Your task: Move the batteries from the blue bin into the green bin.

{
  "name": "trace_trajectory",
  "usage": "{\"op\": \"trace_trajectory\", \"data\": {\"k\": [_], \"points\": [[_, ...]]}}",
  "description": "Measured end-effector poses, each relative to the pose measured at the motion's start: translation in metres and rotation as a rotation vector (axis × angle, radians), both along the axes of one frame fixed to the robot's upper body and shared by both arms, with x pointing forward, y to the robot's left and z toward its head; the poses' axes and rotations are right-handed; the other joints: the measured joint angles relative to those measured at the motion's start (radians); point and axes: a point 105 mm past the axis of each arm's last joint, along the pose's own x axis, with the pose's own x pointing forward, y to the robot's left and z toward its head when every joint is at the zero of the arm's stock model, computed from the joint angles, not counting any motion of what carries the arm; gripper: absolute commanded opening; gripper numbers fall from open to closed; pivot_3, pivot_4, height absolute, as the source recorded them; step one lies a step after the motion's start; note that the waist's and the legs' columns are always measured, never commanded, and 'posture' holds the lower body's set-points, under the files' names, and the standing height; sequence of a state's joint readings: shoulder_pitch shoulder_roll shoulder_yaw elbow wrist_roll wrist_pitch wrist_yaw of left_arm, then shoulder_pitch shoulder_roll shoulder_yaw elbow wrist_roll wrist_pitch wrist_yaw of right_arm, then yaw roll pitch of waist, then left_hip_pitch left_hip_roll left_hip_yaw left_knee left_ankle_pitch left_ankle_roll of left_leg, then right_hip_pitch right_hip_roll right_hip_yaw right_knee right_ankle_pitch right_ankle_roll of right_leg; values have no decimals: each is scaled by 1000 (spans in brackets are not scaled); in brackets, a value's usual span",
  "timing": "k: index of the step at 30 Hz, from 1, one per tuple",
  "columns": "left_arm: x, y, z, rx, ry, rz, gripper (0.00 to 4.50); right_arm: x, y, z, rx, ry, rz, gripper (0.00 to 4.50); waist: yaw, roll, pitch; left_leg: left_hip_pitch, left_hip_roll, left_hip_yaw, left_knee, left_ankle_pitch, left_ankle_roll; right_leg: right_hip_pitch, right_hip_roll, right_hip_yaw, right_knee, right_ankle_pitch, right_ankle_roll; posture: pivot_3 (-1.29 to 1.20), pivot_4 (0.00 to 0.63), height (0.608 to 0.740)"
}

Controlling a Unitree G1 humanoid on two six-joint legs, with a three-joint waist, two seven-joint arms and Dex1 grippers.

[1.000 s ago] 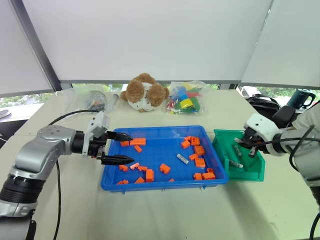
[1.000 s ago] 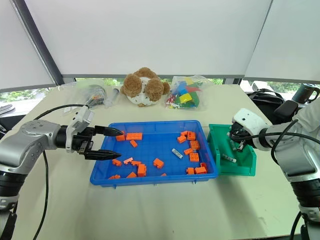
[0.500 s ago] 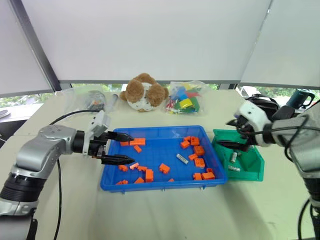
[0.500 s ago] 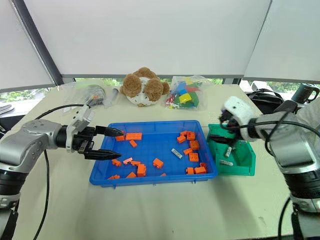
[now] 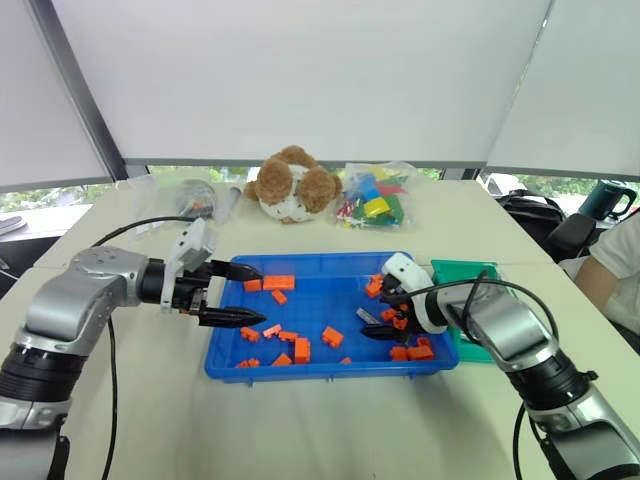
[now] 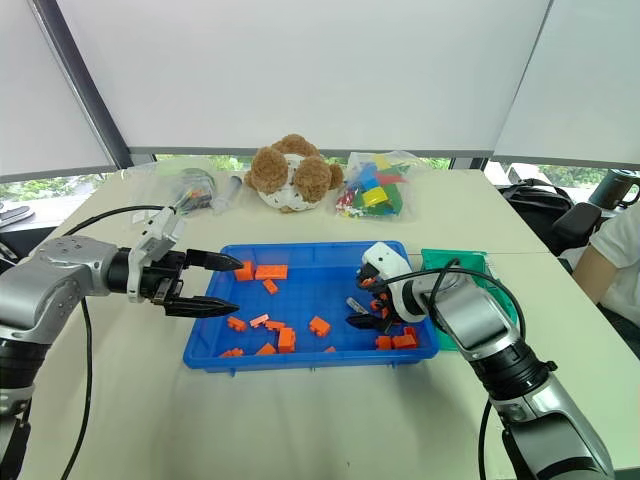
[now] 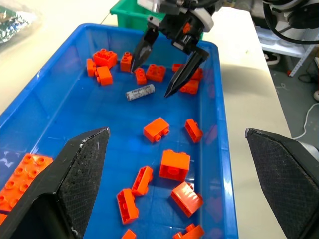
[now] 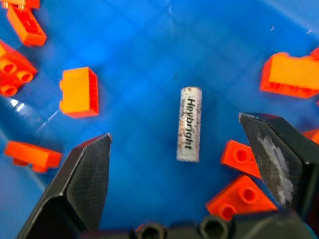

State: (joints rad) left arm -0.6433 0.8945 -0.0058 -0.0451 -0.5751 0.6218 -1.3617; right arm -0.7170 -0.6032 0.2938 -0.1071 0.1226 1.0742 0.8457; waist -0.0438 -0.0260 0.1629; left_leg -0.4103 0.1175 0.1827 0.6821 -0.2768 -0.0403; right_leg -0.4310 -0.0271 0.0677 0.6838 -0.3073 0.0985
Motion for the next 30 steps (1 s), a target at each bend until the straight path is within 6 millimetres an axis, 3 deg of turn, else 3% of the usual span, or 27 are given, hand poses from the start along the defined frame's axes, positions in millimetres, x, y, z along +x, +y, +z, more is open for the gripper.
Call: {"op": "trace_trajectory", "data": {"k": [6,7,10,16,19,22,25,28,30], "points": [[-1,0,-2,8,-4,5,4500,11,6,-15,1,36,-31,4432,0,0,0,0,0,0,0,0,0,0,0,0,0,0,0,0,150,733],[-2,0,-2,9,-5,3,4500,13,6,-15,-1,34,-33,4205,0,0,0,0,0,0,0,0,0,0,0,0,0,0,0,0,150,733],[-2,0,-2,10,-5,4,4500,16,8,-15,-7,23,-31,3226,-1,0,0,0,0,0,0,0,0,0,0,0,0,0,0,0,150,733],[-3,-2,-3,14,-9,0,4500,16,11,-15,-17,19,-13,128,0,0,0,0,0,0,0,0,0,0,0,0,0,0,0,0,150,733],[-3,-2,-3,14,-9,1,4500,14,12,-13,6,45,-26,19,-1,0,0,0,0,0,0,0,0,0,0,0,0,0,0,0,150,733],[-3,-1,-3,14,-10,1,4500,18,8,13,69,9,-75,19,0,0,0,0,0,0,0,0,0,-1,0,0,0,0,0,0,150,733],[-3,-1,-3,13,-12,2,4500,26,-11,69,121,-147,-144,19,2,0,0,-1,0,0,0,0,0,-1,0,0,0,0,0,0,150,733],[-2,-1,-3,12,-18,2,4500,30,-62,105,129,-257,-320,19,11,0,0,-1,0,0,0,0,1,-1,-1,0,-1,0,0,0,150,733],[-1,1,-4,9,-11,10,4500,27,-97,117,108,-298,-434,19,11,0,0,-1,0,1,0,-1,1,-1,-1,0,-2,0,0,0,150,733]]}}
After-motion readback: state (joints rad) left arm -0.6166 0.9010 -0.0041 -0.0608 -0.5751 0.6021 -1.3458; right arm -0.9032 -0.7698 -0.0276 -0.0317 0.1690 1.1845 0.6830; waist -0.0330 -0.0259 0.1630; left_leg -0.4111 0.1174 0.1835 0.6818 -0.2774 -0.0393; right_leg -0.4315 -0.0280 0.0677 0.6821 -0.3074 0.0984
